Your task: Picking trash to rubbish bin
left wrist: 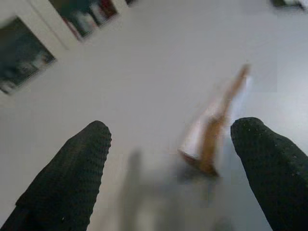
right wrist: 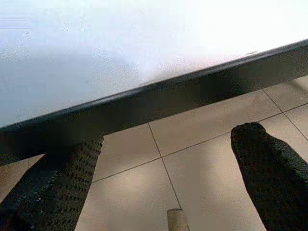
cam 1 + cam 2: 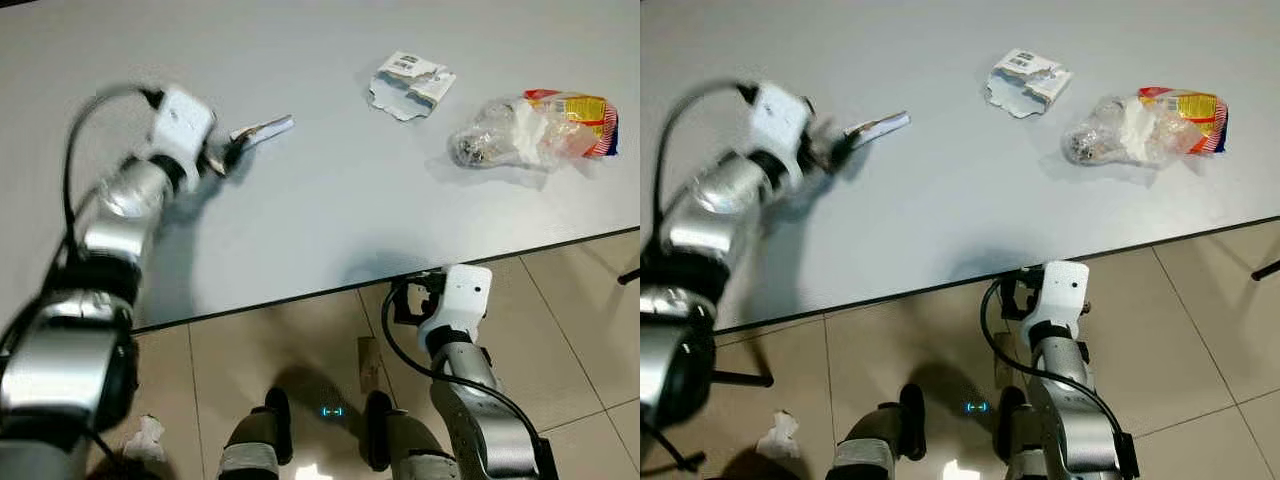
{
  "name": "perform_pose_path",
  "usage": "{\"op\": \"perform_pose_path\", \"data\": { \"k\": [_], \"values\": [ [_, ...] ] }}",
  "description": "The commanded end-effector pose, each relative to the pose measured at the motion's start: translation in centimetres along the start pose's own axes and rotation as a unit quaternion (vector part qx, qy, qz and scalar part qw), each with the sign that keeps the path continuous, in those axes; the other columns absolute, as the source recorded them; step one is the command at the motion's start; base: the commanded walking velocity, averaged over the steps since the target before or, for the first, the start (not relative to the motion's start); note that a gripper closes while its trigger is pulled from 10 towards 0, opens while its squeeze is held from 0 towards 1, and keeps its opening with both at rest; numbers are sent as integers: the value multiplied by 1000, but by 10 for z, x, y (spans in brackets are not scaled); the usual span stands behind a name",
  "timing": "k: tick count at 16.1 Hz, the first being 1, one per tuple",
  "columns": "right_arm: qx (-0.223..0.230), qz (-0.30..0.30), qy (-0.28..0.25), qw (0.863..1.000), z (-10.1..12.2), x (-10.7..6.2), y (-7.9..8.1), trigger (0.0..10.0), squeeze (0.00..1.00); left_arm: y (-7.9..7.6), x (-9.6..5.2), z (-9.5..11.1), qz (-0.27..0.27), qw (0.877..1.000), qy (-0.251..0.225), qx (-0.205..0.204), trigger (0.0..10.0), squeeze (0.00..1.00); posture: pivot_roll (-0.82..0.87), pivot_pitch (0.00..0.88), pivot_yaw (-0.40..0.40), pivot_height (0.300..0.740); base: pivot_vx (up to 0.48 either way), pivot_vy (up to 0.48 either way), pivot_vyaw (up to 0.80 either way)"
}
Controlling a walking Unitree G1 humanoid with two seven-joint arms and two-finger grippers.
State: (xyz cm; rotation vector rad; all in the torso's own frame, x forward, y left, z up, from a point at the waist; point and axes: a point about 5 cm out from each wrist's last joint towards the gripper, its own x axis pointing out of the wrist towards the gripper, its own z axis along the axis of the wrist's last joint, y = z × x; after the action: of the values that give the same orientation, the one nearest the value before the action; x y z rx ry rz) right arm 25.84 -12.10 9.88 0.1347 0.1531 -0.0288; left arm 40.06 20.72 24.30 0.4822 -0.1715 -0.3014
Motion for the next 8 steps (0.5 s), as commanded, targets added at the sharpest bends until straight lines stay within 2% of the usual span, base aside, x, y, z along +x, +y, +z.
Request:
{"op": "perform_pose_path", "data": {
  "k": [1,4,7,8],
  "values": [
    [21,2,13,1000,-4,-5,8,10000,0,6,-2,-2,9,1000,7,1,10000,0,-13,341,62,740,0,0,0],
    [21,4,19,1000,-6,-10,8,10000,0,7,0,-3,9,1000,18,9,10000,0,-29,368,47,740,0,0,0],
    [16,0,22,1000,-4,-12,2,10000,0,-7,1,-10,-68,997,34,-10,10000,0,-32,387,41,740,0,0,0],
    [16,-1,22,1000,-5,-12,1,10000,0,-8,2,-11,-70,997,36,-11,10000,0,-32,389,39,740,0,0,0]
  ]
}}
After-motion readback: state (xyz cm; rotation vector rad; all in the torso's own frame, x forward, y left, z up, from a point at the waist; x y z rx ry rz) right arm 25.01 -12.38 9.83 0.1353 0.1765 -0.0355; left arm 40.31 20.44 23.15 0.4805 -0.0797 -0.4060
